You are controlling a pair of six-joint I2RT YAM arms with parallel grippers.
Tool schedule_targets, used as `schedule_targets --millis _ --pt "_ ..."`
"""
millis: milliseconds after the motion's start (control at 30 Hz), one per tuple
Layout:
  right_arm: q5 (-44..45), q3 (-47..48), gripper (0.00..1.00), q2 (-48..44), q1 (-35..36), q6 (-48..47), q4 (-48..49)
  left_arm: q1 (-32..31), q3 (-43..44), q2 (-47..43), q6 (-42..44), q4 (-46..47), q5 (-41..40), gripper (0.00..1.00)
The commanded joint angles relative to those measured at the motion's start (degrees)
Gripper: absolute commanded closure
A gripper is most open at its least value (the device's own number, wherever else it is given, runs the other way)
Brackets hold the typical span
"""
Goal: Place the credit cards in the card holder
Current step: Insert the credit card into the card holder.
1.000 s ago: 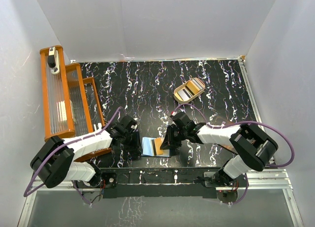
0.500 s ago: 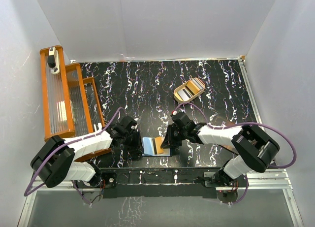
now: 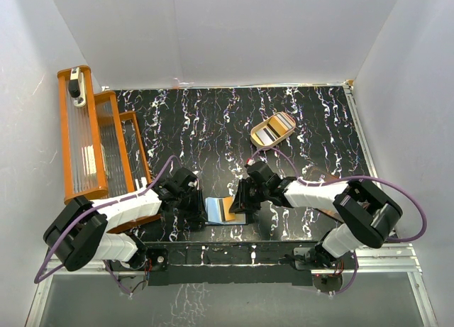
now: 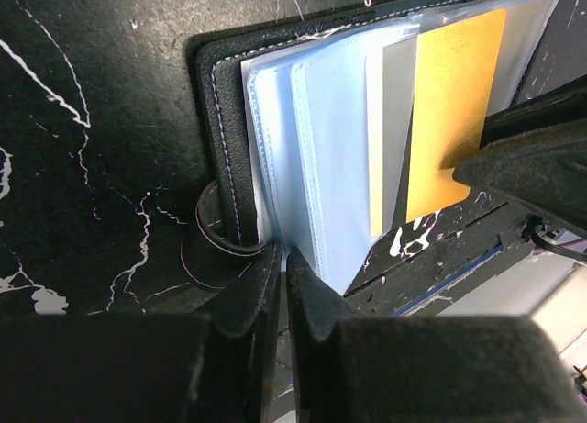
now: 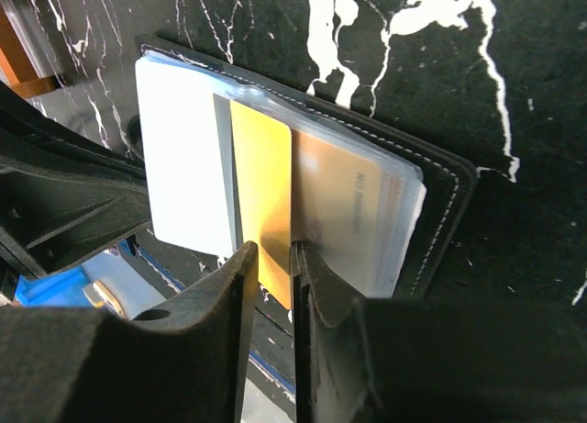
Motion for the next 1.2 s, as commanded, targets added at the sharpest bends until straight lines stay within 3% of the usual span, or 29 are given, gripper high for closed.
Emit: schedule_targets --millis 0,433,867,1167 --pt "4.00 1.48 0.77 -0.14 1.04 -1.07 -1.67 -0.48 -0.24 -0.86 -0.11 -2.05 0.87 0.93" --pt "6.67 5.17 0.81 0.49 2.44 -2.16 -5.20 -0.48 0.56 0.07 0.48 -2.28 0.76 0.92" --pt "12.18 11.35 0.62 -0.51 4.73 -6.01 -14.53 -0.48 0.67 -0.35 0.50 -2.70 0.50 0.92" --pt "8.93 11.36 0.56 1.47 4.85 -6.28 -11.14 -0.48 1.24 0.40 0.82 -2.37 0.21 0.92"
